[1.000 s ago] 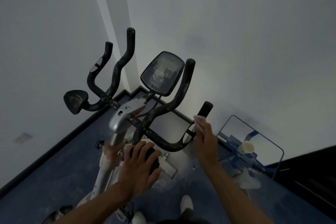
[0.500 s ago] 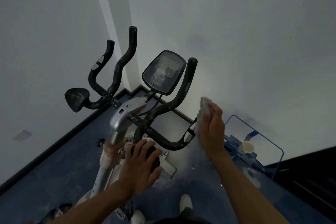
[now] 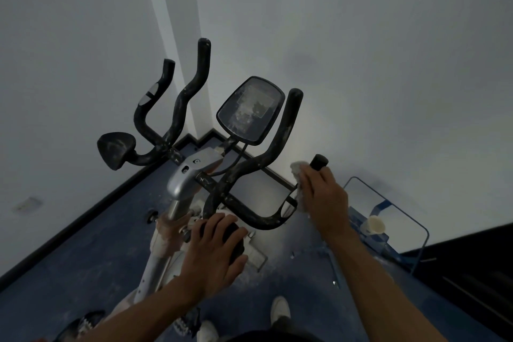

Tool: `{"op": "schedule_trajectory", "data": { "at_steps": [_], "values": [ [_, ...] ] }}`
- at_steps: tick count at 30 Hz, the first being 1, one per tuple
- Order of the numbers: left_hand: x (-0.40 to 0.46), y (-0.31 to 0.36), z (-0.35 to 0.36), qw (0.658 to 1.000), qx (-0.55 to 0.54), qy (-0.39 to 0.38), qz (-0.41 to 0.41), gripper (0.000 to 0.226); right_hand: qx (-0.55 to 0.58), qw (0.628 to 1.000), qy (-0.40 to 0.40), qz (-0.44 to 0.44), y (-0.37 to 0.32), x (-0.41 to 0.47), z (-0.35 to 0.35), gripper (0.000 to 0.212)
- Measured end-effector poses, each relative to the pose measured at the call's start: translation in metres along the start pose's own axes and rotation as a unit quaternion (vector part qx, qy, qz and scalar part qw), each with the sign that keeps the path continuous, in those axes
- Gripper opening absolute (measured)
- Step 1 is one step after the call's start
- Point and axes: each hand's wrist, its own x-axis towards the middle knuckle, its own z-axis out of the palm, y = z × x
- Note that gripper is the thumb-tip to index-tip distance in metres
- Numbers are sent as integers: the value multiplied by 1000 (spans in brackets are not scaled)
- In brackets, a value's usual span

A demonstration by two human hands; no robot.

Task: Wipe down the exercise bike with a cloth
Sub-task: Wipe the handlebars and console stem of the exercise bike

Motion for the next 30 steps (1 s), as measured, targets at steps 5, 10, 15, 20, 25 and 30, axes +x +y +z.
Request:
{"op": "schedule_trajectory", "data": {
  "at_steps": [5, 10, 15, 20, 25, 30],
  "values": [
    [1, 0, 0, 1000, -3, 10, 0, 45, -49, 994, -70, -74, 2, -21, -4, 29],
    [1, -1, 1, 1000, 0, 11, 3, 46, -71, 997, -1, -39, 13, 2, -15, 23],
    [1, -1, 0, 1000, -5, 9, 5, 46, -14, 999, -45, -1, -6, -16, 1, 26],
    [1, -2, 0, 1000, -11, 2, 5, 47, 9, 996, -66, -61, 6, -36, -8, 26],
    [1, -2, 1, 1000, -21, 4, 3, 47, 58, 996, 3, 63, -4, -2, -2, 20],
    [1, -2, 2, 1000, -24, -1, 2, 47, 80, 995, -65, 10, -26, -41, 11, 21]
  ]
}}
